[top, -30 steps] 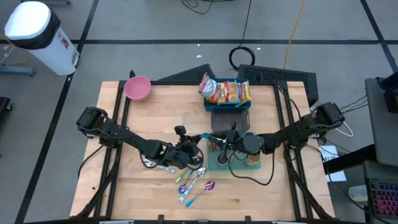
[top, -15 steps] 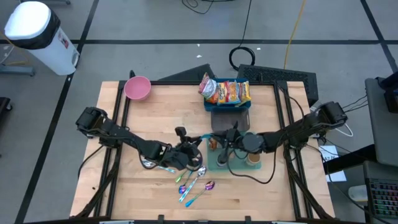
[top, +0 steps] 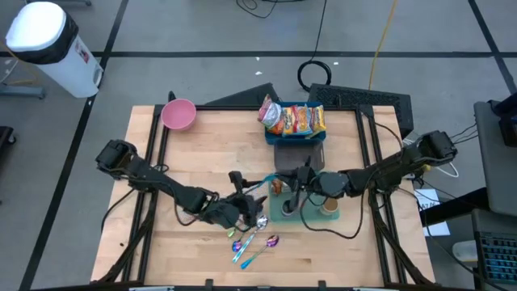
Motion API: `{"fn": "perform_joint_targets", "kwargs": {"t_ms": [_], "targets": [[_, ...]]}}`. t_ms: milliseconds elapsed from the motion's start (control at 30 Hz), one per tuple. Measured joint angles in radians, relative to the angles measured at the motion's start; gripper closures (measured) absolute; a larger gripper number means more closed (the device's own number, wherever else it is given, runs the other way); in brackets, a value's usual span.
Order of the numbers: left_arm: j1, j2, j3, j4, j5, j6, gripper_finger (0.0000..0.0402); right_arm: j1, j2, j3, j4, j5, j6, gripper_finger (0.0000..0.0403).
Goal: Pick & Place Food Item
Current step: Put the blue baby spoon into the black bin
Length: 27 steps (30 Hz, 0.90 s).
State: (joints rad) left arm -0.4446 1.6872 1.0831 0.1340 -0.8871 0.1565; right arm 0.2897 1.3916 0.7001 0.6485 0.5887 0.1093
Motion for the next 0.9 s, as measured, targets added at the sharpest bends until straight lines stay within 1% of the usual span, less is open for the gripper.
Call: {"fn": "perform_joint_targets", "kwargs": {"t_ms": [133,200,267,333,400,467,567,667,767,900], "targets": [[-0.046,-0.052,0.010,-0.006,0.030,0.000,0.0088,-0.007,-0.125,-0.001,-0.069,0.024,-0.067,0.0401],[-0.064,-0.077,0.010,-0.035,0.060,0.004,0.0071,-0.008,-0.206,-0.001,-0.140,0.083,-0.094,0.0401],[-0.077,-0.106,0.010,-0.094,0.097,0.004,0.0060,-0.009,-0.285,-0.001,-0.245,0.154,-0.103,0.0401],[-0.080,-0.137,0.007,-0.168,0.161,-0.002,0.0052,-0.009,-0.360,-0.001,-0.378,0.223,-0.090,0.0401],[-0.076,-0.172,-0.010,-0.218,0.229,-0.043,0.0048,-0.008,-0.423,-0.001,-0.520,0.279,-0.039,0.0402],[-0.060,-0.213,-0.050,-0.219,0.274,-0.076,0.0046,-0.009,-0.473,-0.002,-0.665,0.322,0.028,0.0402],[-0.039,-0.293,-0.156,-0.142,0.291,-0.089,0.0046,-0.009,-0.516,-0.002,-0.834,0.372,0.128,0.0402],[-0.013,-0.374,-0.287,0.014,0.297,-0.092,0.0046,-0.017,-0.525,-0.004,-0.928,0.384,0.195,0.0402],[0.016,-0.448,-0.412,0.171,0.295,-0.112,0.0045,-0.040,-0.519,-0.033,-0.935,0.381,0.218,0.0402],[0.043,-0.519,-0.526,0.270,0.295,-0.168,0.0045,-0.100,-0.505,-0.103,-0.926,0.360,0.259,0.0402]]}}
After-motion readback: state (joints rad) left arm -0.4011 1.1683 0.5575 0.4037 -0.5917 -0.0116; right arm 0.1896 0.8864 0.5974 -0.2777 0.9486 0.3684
